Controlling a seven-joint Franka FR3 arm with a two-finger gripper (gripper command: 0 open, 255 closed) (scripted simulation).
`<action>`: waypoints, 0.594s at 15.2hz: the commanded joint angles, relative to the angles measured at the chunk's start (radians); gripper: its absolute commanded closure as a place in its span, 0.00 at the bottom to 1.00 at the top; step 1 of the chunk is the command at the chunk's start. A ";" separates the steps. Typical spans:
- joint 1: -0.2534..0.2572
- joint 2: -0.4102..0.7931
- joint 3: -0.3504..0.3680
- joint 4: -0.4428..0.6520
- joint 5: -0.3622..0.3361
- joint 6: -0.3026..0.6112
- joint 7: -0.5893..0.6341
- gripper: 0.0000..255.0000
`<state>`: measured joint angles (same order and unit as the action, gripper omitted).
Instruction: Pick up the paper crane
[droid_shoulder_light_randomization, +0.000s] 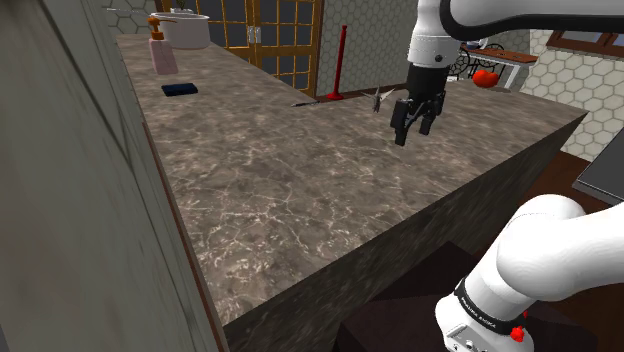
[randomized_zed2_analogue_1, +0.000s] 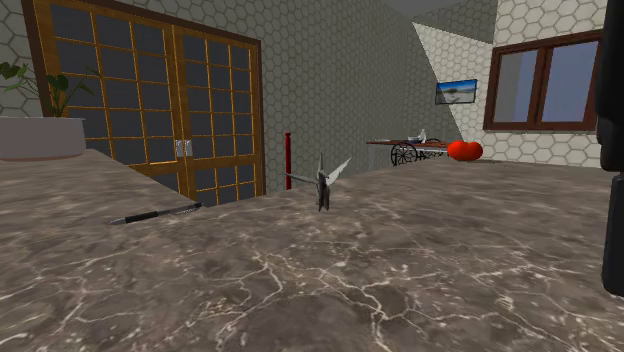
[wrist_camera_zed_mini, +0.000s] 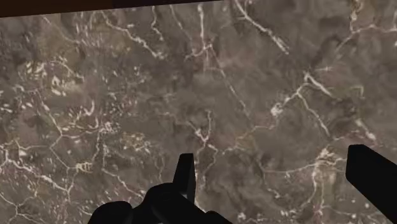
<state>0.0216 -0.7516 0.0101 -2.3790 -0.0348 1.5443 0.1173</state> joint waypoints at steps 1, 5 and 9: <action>0.000 0.000 0.000 0.000 0.000 0.000 0.000 0.00; -0.022 0.111 -0.063 0.066 -0.051 0.051 -0.083 0.00; -0.038 0.231 -0.121 0.151 -0.087 0.095 -0.163 0.00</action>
<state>-0.0112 -0.5583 -0.0929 -2.2512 -0.1111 1.6222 -0.0217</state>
